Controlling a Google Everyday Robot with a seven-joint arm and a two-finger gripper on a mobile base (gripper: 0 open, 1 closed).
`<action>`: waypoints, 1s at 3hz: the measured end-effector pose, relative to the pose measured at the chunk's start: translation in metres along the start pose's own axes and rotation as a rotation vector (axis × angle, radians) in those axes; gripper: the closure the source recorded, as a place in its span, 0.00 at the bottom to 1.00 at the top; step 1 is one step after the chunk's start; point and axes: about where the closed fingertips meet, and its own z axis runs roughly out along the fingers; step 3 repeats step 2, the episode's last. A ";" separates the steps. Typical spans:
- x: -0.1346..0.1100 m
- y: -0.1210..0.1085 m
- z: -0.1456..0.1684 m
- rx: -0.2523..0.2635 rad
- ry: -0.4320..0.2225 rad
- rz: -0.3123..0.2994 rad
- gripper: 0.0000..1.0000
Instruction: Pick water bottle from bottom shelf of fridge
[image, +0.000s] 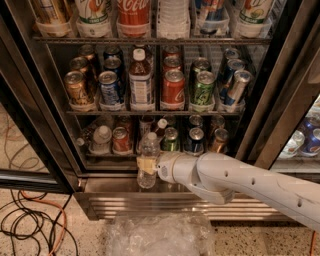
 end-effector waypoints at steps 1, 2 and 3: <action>-0.003 -0.007 -0.029 0.062 0.016 -0.009 1.00; -0.003 -0.007 -0.029 0.062 0.016 -0.009 1.00; -0.003 -0.007 -0.029 0.062 0.016 -0.009 1.00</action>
Offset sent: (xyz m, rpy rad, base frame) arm -0.0090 -0.0214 0.0081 -0.0352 0.0061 -0.0382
